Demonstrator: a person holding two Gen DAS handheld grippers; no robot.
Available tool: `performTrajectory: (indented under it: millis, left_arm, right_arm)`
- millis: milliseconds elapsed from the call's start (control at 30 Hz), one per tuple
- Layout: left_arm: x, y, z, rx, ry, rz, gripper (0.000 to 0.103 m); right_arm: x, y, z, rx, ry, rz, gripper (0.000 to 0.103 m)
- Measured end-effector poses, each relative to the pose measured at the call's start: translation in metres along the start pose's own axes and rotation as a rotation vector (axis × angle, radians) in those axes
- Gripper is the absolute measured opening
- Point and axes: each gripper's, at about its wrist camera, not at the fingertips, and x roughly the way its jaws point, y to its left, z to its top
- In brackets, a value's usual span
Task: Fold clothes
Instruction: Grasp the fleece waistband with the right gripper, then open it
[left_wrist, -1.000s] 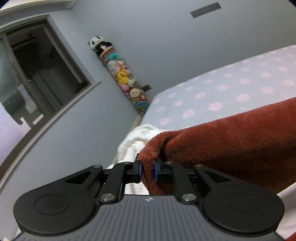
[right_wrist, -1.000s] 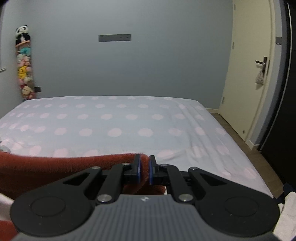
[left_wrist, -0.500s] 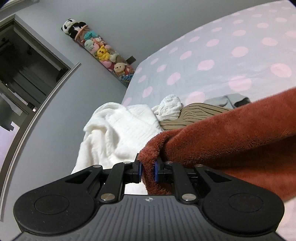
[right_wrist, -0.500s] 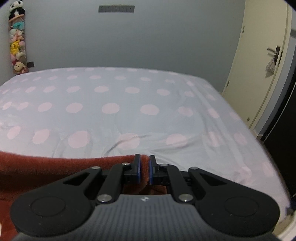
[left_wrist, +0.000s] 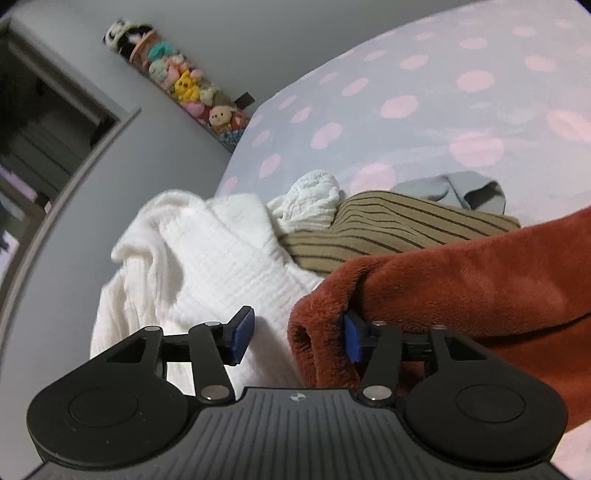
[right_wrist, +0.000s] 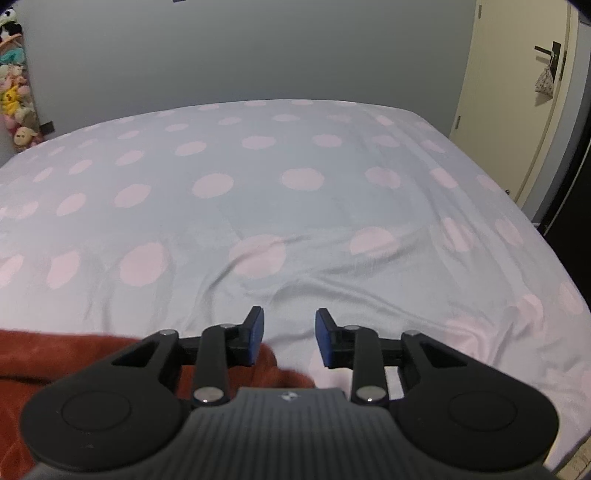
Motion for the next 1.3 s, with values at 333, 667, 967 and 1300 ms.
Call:
performTrajectory:
  millis: [333,667,967,1300]
  left_arm:
    - [-0.023,0.025,-0.022,-0.089,0.008,-0.120,0.056]
    - [-0.036,0.048,-0.022,-0.231,0.118,-0.201,0.057]
    - [-0.068,0.066,-0.022,-0.213,0.050,-0.137,0.059]
    - [-0.105,0.067,-0.075,-0.166,0.033,-0.201,0.059]
  right_arm:
    - [-0.057,-0.007,-0.078,0.026,0.092,0.190,0.039]
    - [-0.051,-0.006,-0.141,0.090,0.251,0.242,0.040]
    - [-0.087,-0.032,-0.163,0.201,0.191,0.196,0.007]
    - [-0.099,-0.084,-0.195,0.320,0.242,0.079,0.009]
